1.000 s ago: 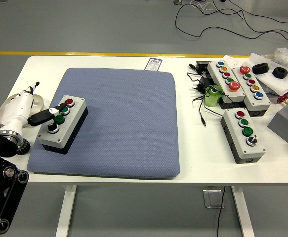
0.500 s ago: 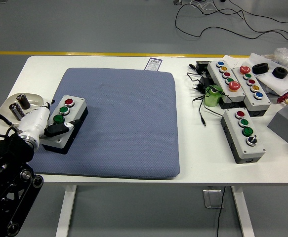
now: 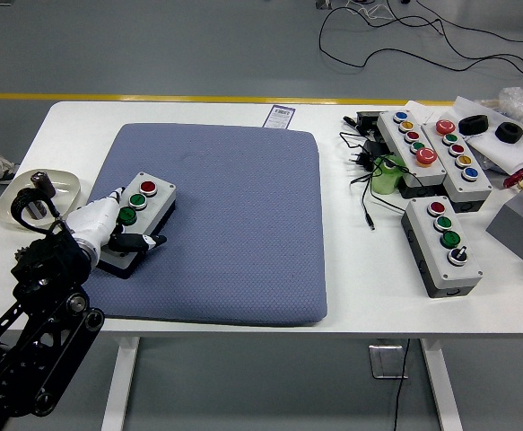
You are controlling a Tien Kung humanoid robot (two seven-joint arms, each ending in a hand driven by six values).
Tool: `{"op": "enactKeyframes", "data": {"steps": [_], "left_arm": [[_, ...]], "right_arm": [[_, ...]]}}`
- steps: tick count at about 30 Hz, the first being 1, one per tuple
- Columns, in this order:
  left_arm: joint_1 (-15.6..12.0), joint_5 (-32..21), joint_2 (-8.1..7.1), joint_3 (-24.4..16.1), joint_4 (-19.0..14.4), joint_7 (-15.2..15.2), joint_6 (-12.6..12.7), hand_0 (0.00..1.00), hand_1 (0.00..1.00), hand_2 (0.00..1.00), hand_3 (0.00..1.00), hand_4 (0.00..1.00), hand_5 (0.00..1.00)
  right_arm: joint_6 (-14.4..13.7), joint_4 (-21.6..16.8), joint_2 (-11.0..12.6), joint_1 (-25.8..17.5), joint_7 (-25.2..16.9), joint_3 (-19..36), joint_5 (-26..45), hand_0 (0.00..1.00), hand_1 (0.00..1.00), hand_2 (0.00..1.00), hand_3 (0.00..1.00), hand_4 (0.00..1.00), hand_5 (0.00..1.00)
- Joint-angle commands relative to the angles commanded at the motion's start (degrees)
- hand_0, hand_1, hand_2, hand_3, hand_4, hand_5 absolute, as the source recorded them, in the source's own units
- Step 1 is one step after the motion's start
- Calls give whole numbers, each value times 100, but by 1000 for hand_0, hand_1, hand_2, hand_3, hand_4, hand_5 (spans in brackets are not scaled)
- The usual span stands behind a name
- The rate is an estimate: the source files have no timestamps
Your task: Pick up the button,place it on the desk,press the button,press the button
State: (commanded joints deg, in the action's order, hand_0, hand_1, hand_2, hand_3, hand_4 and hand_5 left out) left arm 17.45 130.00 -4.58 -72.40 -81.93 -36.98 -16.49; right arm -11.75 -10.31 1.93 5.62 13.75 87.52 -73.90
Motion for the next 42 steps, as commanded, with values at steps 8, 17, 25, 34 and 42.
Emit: {"op": "enactKeyframes", "data": {"steps": [8, 17, 25, 34, 42], "left_arm": [[313, 0, -56, 199, 234, 0, -291, 492, 679, 775, 993, 840, 139], [496, 0, -203, 205, 422, 0, -387, 554, 675, 748, 934, 797, 109], [540, 0, -216, 135, 653, 0, -301, 584, 512, 537, 817, 611, 2], [597, 0, -250, 107, 837, 0, -164, 401, 342, 360, 663, 563, 2], [598, 0, -303, 145, 794, 0, -49, 245, 210, 234, 378, 430, 2]], "right_arm": [[-10, 0, 2, 6, -5, 26, -33, 689, 680, 735, 621, 486, 318], [-15, 0, -1, -22, 7, 49, -100, 688, 680, 735, 621, 486, 318], [-16, 0, -2, -55, 23, 74, -144, 688, 678, 731, 621, 486, 318], [-12, 0, -11, -47, 47, 104, -206, 687, 677, 731, 620, 485, 317], [-12, 0, -10, -44, 51, 127, -251, 687, 673, 731, 620, 485, 316]]}}
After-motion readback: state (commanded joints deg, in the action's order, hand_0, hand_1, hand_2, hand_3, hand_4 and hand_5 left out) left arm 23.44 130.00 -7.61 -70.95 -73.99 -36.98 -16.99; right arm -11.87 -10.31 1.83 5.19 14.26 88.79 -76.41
